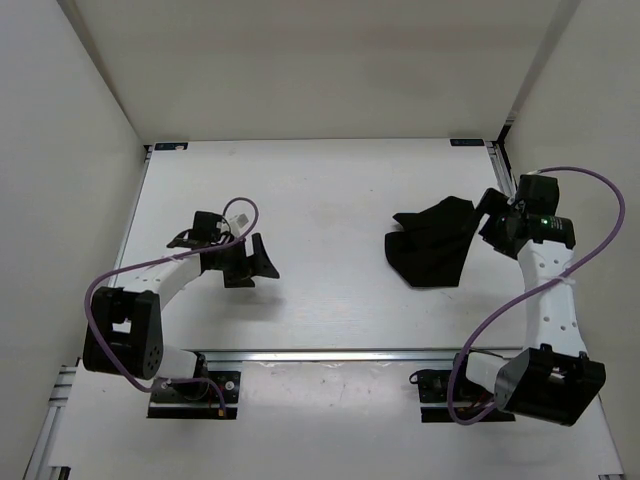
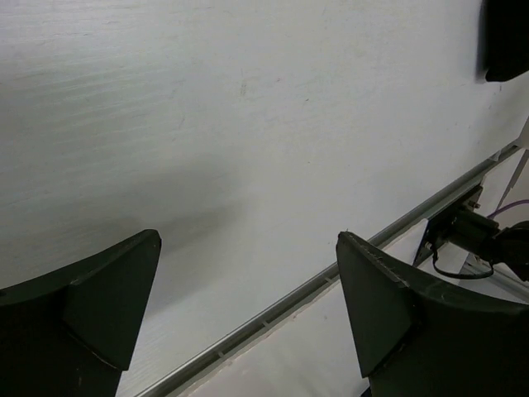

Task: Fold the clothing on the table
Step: Move the skirt to the center of the board

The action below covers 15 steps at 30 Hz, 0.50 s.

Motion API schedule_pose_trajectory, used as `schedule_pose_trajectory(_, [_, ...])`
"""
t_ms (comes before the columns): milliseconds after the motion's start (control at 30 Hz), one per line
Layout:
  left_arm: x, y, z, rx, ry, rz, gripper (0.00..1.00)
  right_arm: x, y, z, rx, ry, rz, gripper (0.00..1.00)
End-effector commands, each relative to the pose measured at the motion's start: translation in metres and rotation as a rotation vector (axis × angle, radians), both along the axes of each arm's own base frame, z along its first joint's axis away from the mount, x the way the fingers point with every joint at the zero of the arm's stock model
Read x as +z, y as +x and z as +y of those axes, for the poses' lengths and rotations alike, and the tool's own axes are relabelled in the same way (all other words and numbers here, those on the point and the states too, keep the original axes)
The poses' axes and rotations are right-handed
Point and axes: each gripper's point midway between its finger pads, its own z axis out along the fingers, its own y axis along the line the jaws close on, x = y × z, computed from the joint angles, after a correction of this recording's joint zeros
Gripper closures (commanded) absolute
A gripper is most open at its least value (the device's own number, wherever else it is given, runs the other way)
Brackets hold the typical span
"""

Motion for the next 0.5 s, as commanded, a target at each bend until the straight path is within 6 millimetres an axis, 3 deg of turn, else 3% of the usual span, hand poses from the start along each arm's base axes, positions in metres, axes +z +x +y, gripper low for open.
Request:
schedule_pose_trajectory(0, [0.022, 0.007, -0.011, -0.054, -0.038, -0.086, 0.02, 0.007, 0.018, 0.012, 0.045, 0.06, -0.06, 0.12])
schedule_pose_trajectory(67, [0.019, 0.007, -0.007, -0.041, 0.013, -0.104, 0.05, 0.0, 0.034, 0.016, 0.074, 0.05, -0.021, 0.14])
schedule_pose_trajectory(100, [0.016, 0.004, -0.004, -0.034, 0.035, -0.101, 0.21, 0.007, 0.041, 0.016, 0.082, 0.036, -0.036, 0.14])
schedule_pose_trajectory(133, [0.014, 0.003, -0.004, -0.031, 0.04, -0.084, 0.55, 0.005, 0.053, 0.018, 0.097, 0.031, -0.026, 0.14])
schedule_pose_trajectory(200, [0.006, -0.001, 0.0, -0.018, 0.065, -0.059, 1.0, 0.002, 0.069, 0.021, 0.116, 0.023, -0.016, 0.16])
schedule_pose_trajectory(400, [-0.005, -0.01, 0.001, -0.006, 0.131, -0.032, 1.0, -0.03, 0.104, 0.02, 0.128, 0.027, 0.056, 0.17])
schedule_pose_trajectory(467, [-0.01, -0.012, 0.002, -0.005, 0.134, -0.02, 0.96, -0.034, 0.113, 0.016, 0.125, 0.01, 0.064, 0.17])
